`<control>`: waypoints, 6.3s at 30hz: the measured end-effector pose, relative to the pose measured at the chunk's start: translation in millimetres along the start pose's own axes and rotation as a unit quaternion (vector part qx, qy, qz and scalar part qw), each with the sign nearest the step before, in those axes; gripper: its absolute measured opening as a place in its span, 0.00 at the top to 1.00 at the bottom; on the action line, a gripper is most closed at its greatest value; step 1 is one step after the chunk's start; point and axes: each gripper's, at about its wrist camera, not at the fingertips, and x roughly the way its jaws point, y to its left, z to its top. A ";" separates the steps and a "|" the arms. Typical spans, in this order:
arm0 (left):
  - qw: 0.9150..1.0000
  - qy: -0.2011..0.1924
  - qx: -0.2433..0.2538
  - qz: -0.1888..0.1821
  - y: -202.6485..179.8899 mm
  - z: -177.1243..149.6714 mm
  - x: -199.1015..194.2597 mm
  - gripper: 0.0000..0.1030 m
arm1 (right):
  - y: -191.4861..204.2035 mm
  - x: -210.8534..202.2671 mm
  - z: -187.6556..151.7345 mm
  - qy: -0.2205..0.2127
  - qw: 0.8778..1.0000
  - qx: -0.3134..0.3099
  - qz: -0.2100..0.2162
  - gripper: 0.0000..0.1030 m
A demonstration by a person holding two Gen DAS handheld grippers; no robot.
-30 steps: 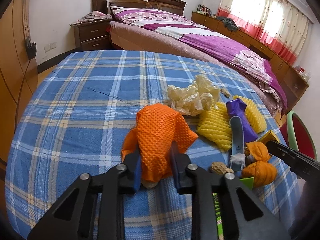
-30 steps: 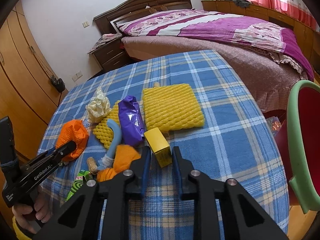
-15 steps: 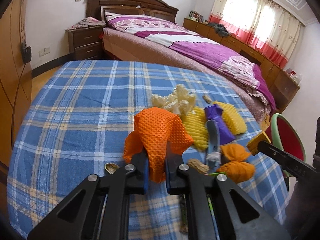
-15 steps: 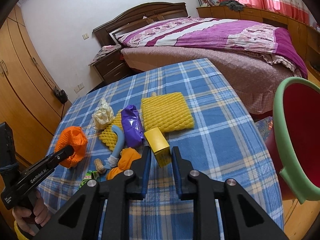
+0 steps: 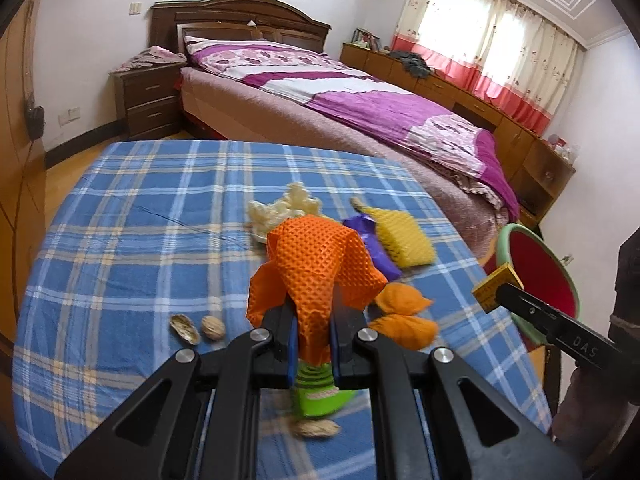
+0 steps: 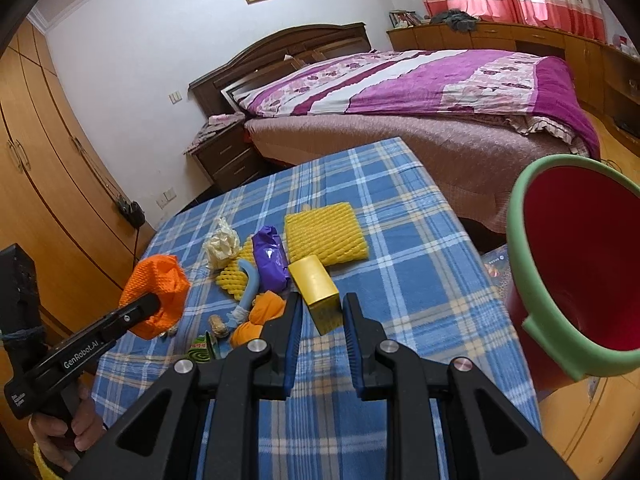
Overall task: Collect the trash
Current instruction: 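Grasp the orange mesh bag with the left tool while the right tool grasps the yellow block, then carry the yellow block and orange mesh bag over the bucket and release both, then move both tools back over the table toward the green coil box, then grasp the green coil box with the left tool while the right tool grasps the orange mesh bag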
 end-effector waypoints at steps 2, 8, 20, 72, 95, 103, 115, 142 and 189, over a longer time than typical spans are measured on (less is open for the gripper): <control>1.000 0.003 0.004 -0.008 -6.9 -1.7 -2.1 0.89 | -2.3 -8.4 -1.3 -0.007 1.000 0.001 0.001 0.78; 0.999 0.011 0.015 -0.027 -27.3 -5.4 -5.2 0.89 | -9.8 -30.7 -4.5 -0.027 1.000 0.005 -0.006 0.78; 0.997 0.024 0.047 -0.061 -74.4 -7.6 -6.0 0.89 | -45.4 -65.3 -10.1 -0.058 0.997 0.042 -0.020 0.78; 0.953 0.084 0.242 -0.160 -293.0 -18.0 93.6 0.84 | -223.3 -113.3 -27.1 -0.101 0.968 0.200 -0.115 0.75; 0.964 0.080 0.207 -0.149 -268.8 -20.1 81.6 0.68 | -216.7 -112.5 -28.2 -0.100 0.969 0.203 -0.104 0.58; 0.972 0.078 0.172 -0.137 -239.6 -15.8 67.9 0.68 | -198.5 -112.2 -26.7 -0.096 0.972 0.190 -0.097 0.53; 0.983 0.067 0.133 -0.108 -195.2 -13.8 44.2 0.68 | -166.6 -110.8 -27.7 -0.088 0.978 0.167 -0.089 0.46; 0.999 0.040 0.033 -0.003 -65.9 -27.9 -4.0 0.68 | -89.0 -77.9 -41.8 -0.037 0.992 0.107 -0.051 0.40; 0.994 0.083 0.010 0.073 -20.5 -45.7 46.6 0.48 | -71.6 -46.5 -47.3 0.011 0.995 0.090 -0.041 0.40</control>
